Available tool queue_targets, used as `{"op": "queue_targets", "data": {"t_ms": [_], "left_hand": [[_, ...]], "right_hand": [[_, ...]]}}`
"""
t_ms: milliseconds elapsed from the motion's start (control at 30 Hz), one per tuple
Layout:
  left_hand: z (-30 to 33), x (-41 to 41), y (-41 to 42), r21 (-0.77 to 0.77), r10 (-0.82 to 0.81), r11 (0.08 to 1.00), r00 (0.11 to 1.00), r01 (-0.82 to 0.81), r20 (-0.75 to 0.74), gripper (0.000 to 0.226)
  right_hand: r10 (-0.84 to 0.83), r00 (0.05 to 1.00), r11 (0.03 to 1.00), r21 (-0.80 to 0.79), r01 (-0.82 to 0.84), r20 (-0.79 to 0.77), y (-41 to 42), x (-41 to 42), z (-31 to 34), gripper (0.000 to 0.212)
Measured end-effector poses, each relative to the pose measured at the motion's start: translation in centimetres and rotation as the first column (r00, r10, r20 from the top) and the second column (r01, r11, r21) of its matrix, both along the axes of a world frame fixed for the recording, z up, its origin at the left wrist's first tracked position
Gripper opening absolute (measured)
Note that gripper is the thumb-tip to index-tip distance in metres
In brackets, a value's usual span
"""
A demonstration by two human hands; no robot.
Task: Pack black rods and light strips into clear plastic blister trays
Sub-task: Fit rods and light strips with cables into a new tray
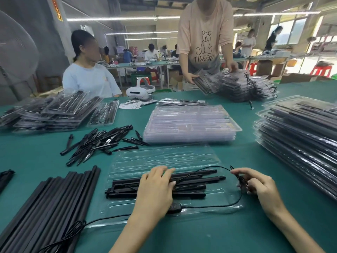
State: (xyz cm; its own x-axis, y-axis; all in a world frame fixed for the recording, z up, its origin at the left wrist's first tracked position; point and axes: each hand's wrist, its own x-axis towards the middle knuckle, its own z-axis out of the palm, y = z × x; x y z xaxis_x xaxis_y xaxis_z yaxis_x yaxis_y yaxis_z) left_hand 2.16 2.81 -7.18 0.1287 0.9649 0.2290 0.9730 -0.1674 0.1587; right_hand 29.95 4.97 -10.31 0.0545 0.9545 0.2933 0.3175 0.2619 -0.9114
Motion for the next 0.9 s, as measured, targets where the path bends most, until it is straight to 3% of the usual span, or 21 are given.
{"op": "queue_targets", "data": {"t_ms": [100, 200, 367, 600, 733, 800, 900], "left_hand": [[-1.7, -0.6, 1.4, -0.173, 0.005, 0.985, 1.0, -0.008, -0.015, 0.052], [-3.3, -1.1, 2.3, -0.262, 0.022, 0.965, 0.999, -0.029, -0.031, 0.049], [-4.1, -1.1, 2.6, -0.246, 0.026, 0.969, 1.0, -0.026, -0.003, 0.048], [-4.6, -1.1, 2.6, -0.215, 0.042, 0.976, 0.999, -0.033, 0.034, 0.047], [-4.9, -1.1, 2.6, -0.2, 0.046, 0.979, 0.998, -0.035, 0.053, 0.046], [-4.8, -1.2, 2.5, -0.187, 0.023, 0.982, 0.997, -0.009, 0.069, 0.043], [-4.5, -1.3, 2.2, -0.144, -0.12, 0.98, 0.986, 0.136, 0.116, 0.039]], "right_hand": [[0.061, 0.996, 0.998, 0.01, -0.06, -0.062, 0.1, 0.6, -0.1, 0.063], [0.093, 0.996, 0.995, 0.049, -0.092, -0.017, 0.1, 1.0, 0.0, 0.066], [0.108, 0.978, 0.978, 0.157, -0.137, 0.181, -0.6, 0.5, 0.6, 0.049], [-0.001, 0.934, 0.914, 0.38, -0.144, 0.358, -1.0, 0.7, 0.4, 0.052], [-0.072, 0.93, 0.876, 0.468, -0.114, 0.361, -1.1, 0.8, 1.0, 0.013], [-0.058, 0.94, 0.876, 0.469, -0.113, 0.335, -1.0, 1.0, 1.2, 0.01], [-0.034, 0.966, 0.915, 0.396, -0.073, 0.258, -0.7, 0.6, 1.0, 0.037]]}}
